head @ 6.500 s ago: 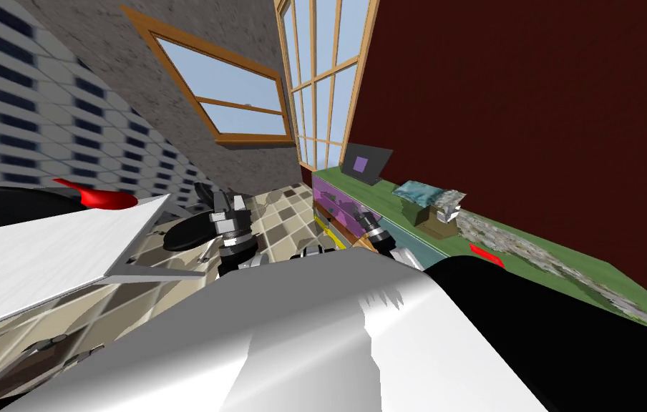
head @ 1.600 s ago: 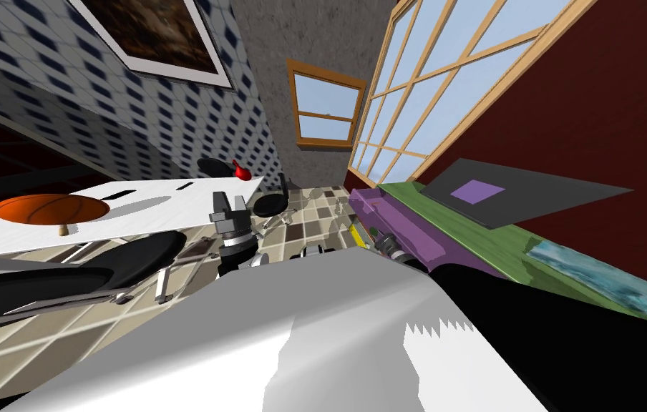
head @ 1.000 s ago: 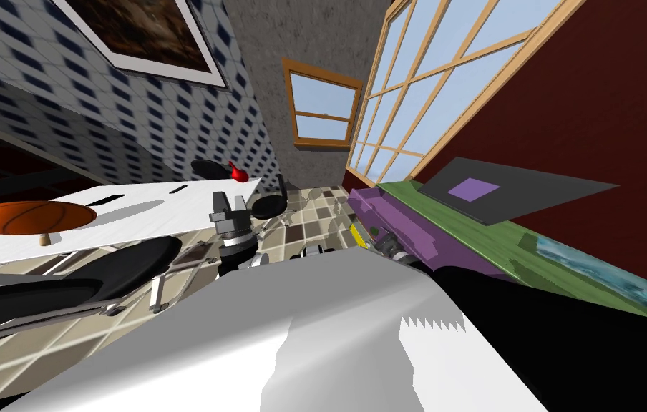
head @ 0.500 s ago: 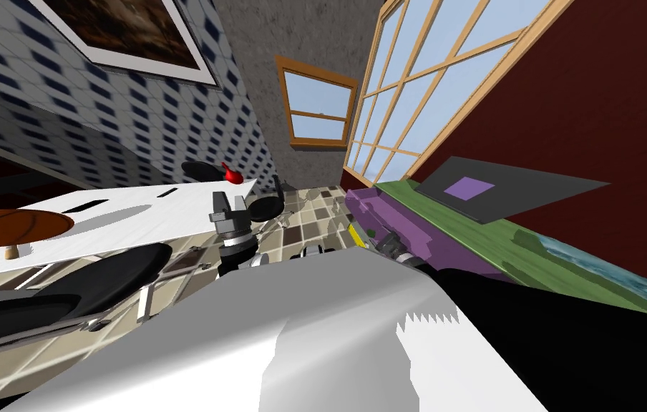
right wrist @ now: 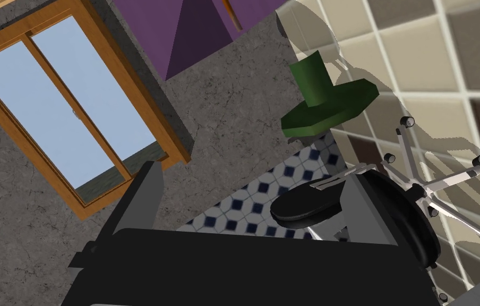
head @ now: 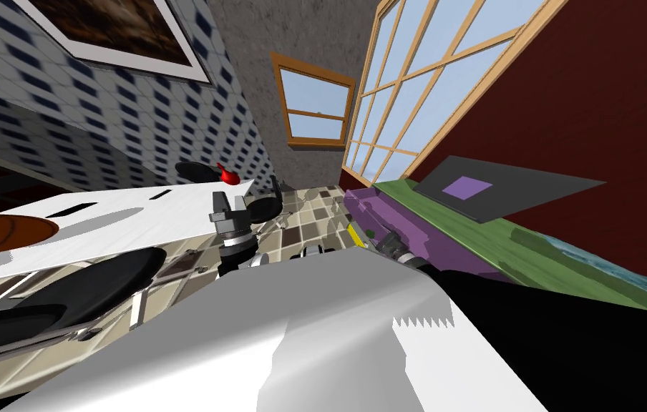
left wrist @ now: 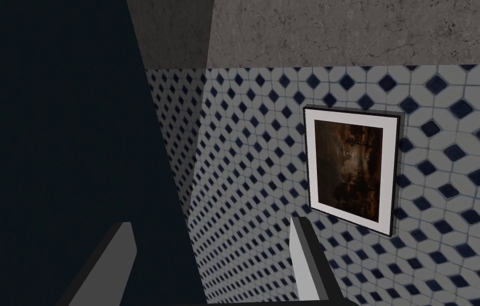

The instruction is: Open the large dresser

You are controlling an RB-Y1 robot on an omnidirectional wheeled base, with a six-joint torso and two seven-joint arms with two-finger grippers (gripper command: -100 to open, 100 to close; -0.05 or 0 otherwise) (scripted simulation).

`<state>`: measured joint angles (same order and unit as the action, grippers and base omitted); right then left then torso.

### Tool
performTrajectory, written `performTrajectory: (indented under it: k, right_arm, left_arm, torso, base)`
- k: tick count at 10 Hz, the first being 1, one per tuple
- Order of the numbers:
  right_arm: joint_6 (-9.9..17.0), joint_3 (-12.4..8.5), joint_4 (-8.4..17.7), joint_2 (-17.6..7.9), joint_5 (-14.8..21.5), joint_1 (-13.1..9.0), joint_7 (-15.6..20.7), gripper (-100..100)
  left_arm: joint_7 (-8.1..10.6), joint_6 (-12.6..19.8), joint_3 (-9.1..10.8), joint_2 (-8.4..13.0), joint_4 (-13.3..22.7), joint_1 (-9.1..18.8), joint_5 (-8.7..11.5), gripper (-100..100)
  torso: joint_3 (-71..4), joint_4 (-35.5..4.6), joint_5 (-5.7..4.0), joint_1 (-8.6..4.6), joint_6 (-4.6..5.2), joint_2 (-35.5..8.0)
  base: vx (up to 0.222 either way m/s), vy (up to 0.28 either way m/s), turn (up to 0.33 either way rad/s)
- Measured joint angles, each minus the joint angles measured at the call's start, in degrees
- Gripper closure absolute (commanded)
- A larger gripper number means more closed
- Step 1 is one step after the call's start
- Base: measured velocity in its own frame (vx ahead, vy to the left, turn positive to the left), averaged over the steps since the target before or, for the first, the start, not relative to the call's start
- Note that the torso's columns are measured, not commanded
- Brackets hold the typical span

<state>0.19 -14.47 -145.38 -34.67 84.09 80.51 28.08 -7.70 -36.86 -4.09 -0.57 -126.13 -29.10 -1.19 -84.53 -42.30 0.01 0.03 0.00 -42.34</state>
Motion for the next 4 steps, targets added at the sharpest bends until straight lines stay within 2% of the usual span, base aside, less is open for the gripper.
performTrajectory:
  k: [4]
  right_arm:
    - [0.00,0.00,0.00,0.00,0.00,0.00,0.00,0]
  left_arm:
    - [0.00,0.00,0.00,0.00,0.00,0.00,0.00,0]
  torso:
    - [-0.04,0.02,-0.01,-0.03,0.00,0.06]
  base:
    - [0.000,0.000,0.000]
